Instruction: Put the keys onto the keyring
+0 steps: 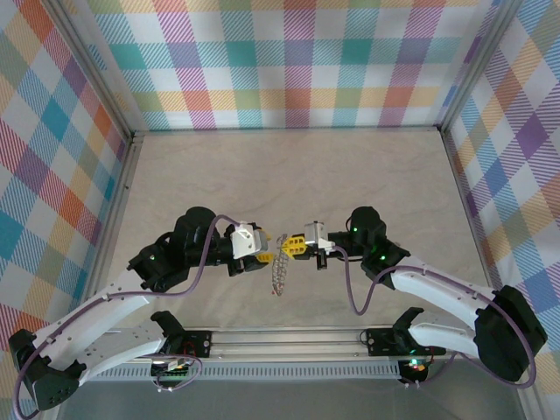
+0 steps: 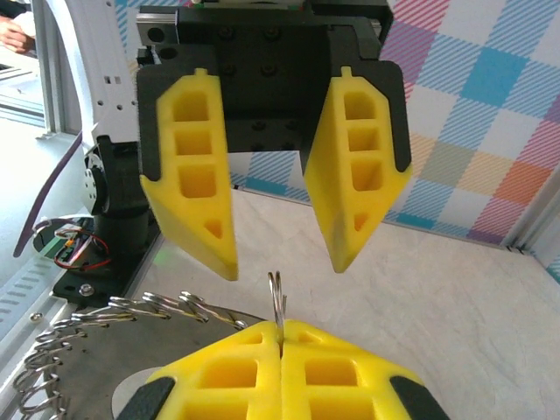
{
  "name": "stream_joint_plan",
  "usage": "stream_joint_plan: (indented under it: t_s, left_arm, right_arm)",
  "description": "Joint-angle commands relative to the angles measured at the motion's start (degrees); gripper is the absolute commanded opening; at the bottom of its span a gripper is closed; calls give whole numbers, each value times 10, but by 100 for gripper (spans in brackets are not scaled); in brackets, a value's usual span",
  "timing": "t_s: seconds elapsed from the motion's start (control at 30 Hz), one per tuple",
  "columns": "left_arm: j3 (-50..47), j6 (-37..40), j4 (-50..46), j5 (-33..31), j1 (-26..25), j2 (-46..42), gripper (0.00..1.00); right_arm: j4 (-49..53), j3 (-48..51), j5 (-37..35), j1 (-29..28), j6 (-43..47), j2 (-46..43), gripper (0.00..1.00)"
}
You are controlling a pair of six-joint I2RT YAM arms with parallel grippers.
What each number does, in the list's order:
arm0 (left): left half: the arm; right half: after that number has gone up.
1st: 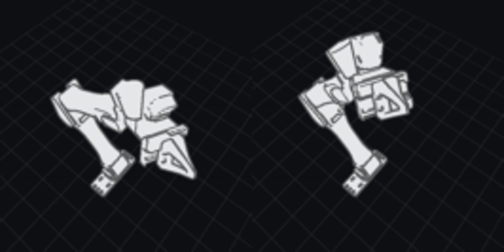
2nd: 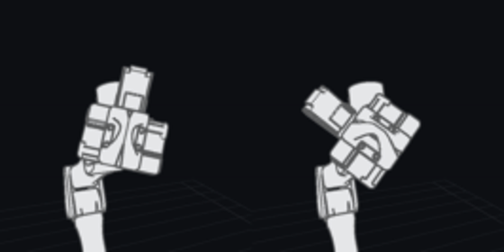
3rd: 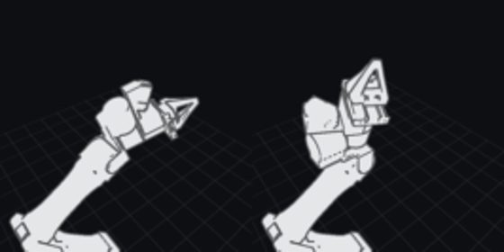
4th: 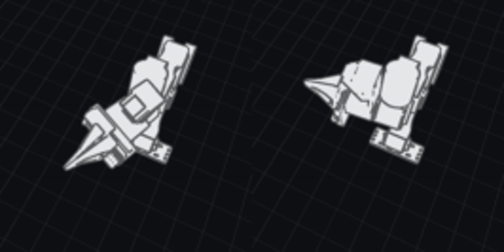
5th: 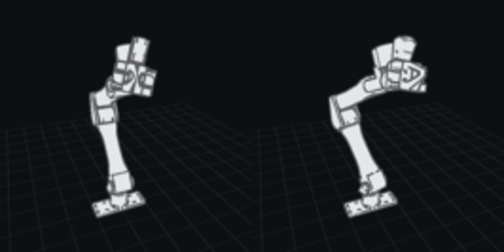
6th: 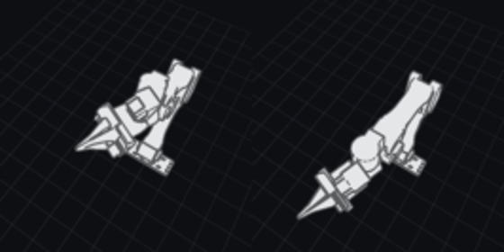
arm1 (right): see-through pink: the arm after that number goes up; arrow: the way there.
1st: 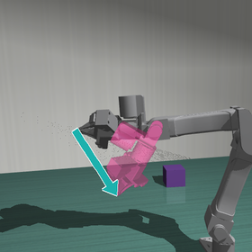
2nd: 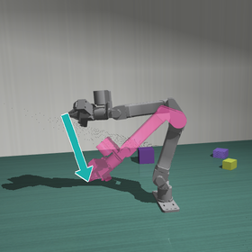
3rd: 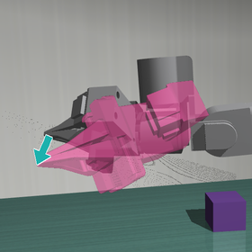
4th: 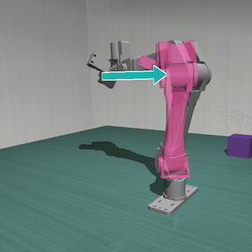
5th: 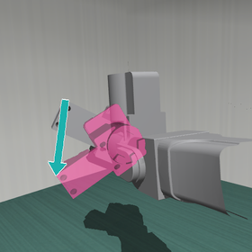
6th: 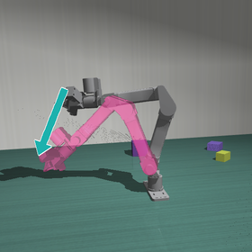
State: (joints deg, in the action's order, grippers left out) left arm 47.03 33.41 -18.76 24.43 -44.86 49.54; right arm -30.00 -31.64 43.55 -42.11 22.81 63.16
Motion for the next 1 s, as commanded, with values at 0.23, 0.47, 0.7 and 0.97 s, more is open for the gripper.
stream_joint_plan:
  t_s: [0.23,0.47,0.7,0.97]
  left_arm:
    - [-1,-14,73,60,-5,40,30]
    - [-6,4,63,43,-5,44,23]
    - [0,21,40,24,-5,39,0]
    - [69,68,-82,1,-5,79,0]
  right_arm:
    - [-37,0,8,-9,15,2,0]
    - [-56,3,0,-9,1,7,0]
    - [-14,-3,-1,-9,20,6,2]
    - [110,-36,-62,-9,43,2,16]
